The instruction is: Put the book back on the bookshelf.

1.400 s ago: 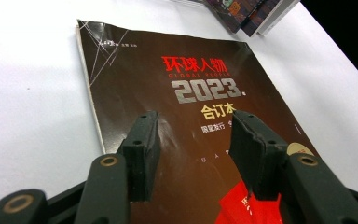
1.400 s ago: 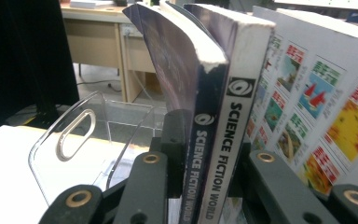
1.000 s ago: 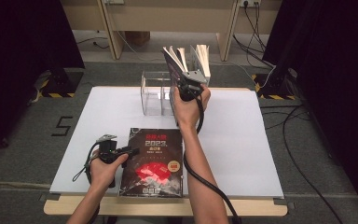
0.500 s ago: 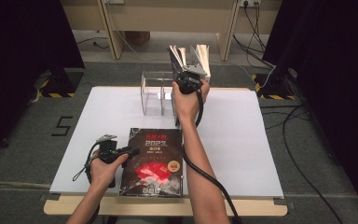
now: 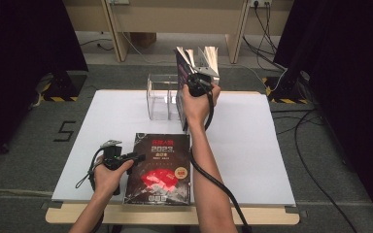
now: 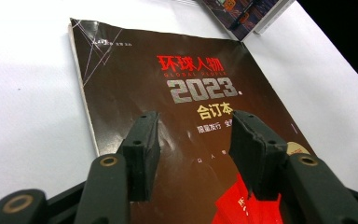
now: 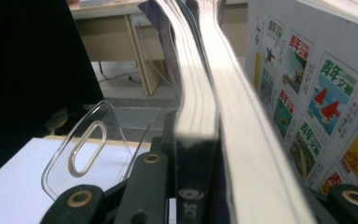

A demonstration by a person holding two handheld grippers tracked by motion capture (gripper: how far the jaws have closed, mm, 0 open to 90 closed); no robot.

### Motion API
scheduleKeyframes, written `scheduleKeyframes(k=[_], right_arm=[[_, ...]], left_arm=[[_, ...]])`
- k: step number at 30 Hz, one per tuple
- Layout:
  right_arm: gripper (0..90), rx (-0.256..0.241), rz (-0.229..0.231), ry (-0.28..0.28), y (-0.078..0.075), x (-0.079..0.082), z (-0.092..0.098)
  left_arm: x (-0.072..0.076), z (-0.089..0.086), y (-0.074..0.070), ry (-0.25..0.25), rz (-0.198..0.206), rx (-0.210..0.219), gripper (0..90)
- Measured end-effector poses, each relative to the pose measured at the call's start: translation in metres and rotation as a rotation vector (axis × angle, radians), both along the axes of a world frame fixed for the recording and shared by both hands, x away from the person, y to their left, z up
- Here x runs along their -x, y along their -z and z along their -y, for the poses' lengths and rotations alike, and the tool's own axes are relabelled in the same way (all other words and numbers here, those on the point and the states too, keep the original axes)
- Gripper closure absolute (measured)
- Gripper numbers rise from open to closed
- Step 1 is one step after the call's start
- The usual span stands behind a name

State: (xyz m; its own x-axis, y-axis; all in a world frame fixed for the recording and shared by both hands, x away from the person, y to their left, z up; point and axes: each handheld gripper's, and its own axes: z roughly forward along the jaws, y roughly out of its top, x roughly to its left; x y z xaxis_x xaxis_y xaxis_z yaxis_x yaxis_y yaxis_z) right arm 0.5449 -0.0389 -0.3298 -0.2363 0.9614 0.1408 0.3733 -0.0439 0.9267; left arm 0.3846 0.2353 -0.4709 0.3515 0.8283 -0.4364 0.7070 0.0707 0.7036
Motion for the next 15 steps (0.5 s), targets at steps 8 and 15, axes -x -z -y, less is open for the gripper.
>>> scheduleKeyframes(k=[8,15], right_arm=[[76.9,-0.06,0.038,0.012,0.0068,0.0006,0.006],[76.9,-0.058,0.081,0.012,0.0019,-0.0031,0.0057]], left_arm=[[-0.0006,-0.0017,0.0006,-0.004,-0.001,0.003,51.5],[-0.0004,-0.0019,-0.0001,-0.007,0.003,0.005,51.5]])
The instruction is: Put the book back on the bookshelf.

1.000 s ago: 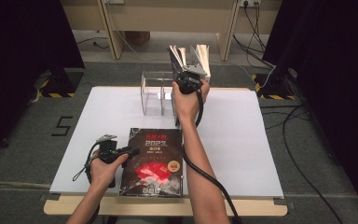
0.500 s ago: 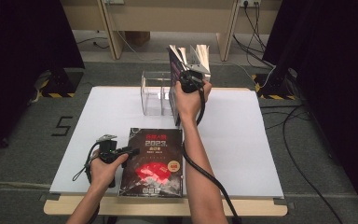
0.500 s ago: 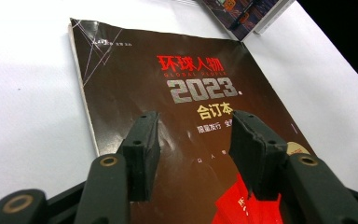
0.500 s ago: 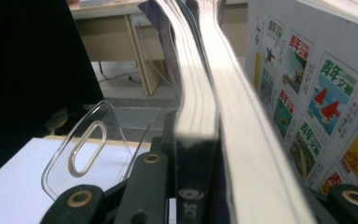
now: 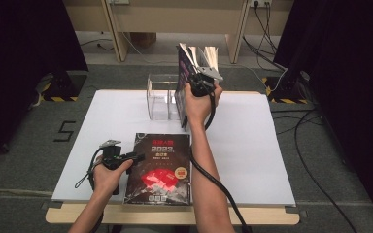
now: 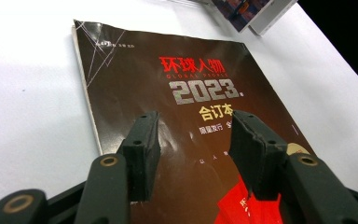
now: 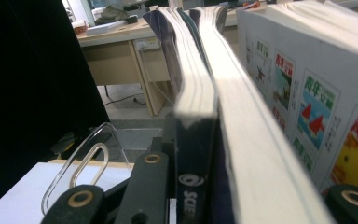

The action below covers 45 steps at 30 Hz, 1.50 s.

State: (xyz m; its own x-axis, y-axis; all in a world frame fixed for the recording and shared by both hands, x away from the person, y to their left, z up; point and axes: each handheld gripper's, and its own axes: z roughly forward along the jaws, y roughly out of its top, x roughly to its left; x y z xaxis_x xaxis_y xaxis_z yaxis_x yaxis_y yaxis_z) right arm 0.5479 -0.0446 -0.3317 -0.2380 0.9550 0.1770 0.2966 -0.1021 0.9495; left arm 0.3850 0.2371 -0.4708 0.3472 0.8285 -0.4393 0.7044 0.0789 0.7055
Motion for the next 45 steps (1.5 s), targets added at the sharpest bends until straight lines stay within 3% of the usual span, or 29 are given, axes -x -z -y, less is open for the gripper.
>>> scheduleKeyframes(k=[5,12,19,24,35,45], right_arm=[[76.9,0.004,0.02,0.015,-0.004,-0.003,-0.002],[76.9,0.05,0.064,0.04,-0.001,-0.002,-0.013],[76.7,0.082,0.065,0.05,0.014,-0.003,-0.018],[76.2,0.11,0.093,0.056,0.016,0.001,-0.022],[68.7,0.123,0.054,0.012,0.016,0.009,-0.016],[63.5,0.132,0.007,-0.027,0.032,0.027,-0.011]], left_arm=[[0.0,-0.001,0.0,0.002,0.004,0.003,51.5],[0.0,-0.003,-0.001,0.0,0.001,0.001,51.5],[0.0,-0.003,-0.001,0.0,0.002,0.006,51.5],[0.0,-0.004,0.0,-0.001,-0.002,0.004,51.5],[0.0,0.002,0.002,0.009,-0.003,0.006,51.4],[0.0,0.002,0.003,0.013,-0.007,0.001,51.4]])
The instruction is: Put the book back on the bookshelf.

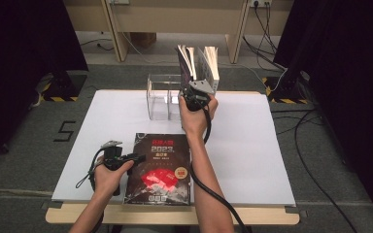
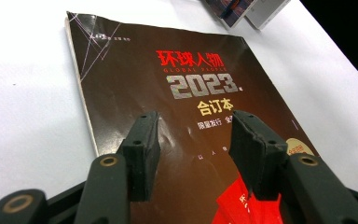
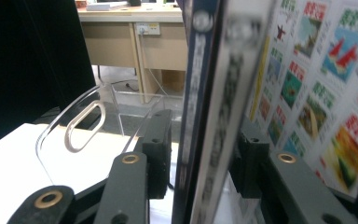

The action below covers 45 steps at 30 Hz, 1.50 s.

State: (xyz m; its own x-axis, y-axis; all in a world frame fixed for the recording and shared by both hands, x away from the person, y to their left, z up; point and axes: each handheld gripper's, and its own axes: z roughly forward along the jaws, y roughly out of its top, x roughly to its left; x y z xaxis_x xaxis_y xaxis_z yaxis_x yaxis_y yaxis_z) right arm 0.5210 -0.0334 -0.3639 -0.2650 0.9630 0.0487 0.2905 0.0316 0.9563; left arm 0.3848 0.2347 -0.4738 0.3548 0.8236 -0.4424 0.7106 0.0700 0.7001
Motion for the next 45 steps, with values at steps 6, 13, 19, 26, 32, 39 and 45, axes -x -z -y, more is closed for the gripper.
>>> scheduleKeyframes(k=[6,13,19,26,32,39,45], right_arm=[[62.5,-0.032,-0.007,-0.018,0.008,0.016,0.007],[61.8,-0.047,0.019,-0.045,0.006,0.036,0.016],[73.0,-0.065,0.012,-0.071,0.011,0.052,0.022],[90.0,-0.061,-0.001,-0.065,0.016,0.057,0.023],[90.0,-0.041,-0.017,-0.042,0.02,0.054,0.022],[90.0,-0.036,-0.025,-0.044,0.025,0.047,0.019],[90.0,-0.037,-0.025,-0.036,0.027,0.045,0.017]], left_arm=[[0.0,0.001,0.0,0.002,-0.001,0.0,51.3],[0.0,0.001,0.0,0.004,-0.001,-0.001,51.3],[0.0,0.001,-0.001,0.003,0.003,0.002,51.3],[0.0,0.003,-0.001,0.004,0.003,0.0,51.3],[0.0,0.003,-0.001,0.004,0.002,-0.001,51.4],[0.0,0.003,-0.001,0.007,0.0,-0.003,51.4],[0.0,0.003,-0.001,0.004,0.001,-0.003,51.4]])
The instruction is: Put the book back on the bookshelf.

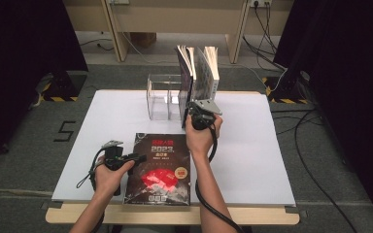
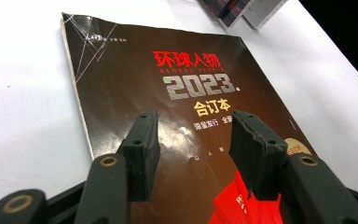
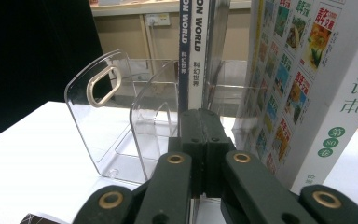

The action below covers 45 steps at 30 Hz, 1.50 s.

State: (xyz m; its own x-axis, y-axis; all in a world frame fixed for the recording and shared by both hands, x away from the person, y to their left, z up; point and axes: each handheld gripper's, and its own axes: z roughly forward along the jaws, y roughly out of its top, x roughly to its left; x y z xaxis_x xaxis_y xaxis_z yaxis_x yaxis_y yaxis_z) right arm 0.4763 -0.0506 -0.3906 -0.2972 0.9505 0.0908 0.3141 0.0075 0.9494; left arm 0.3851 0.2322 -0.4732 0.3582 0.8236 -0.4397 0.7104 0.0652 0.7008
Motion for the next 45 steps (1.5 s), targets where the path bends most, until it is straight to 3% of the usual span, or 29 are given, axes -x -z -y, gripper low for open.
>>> scheduleKeyframes(k=[17,34,45], right_arm=[[90.0,0.009,0.011,0.012,-0.001,-0.002,0.0],[90.0,0.014,-0.034,0.017,0.011,-0.009,-0.003],[88.9,0.014,-0.008,0.018,0.008,0.001,-0.002]], left_arm=[[0.0,0.001,0.0,0.004,0.001,0.0,51.4],[0.0,0.001,-0.001,0.008,0.001,-0.001,51.4],[0.0,0.001,-0.001,0.004,0.001,-0.001,51.4]])
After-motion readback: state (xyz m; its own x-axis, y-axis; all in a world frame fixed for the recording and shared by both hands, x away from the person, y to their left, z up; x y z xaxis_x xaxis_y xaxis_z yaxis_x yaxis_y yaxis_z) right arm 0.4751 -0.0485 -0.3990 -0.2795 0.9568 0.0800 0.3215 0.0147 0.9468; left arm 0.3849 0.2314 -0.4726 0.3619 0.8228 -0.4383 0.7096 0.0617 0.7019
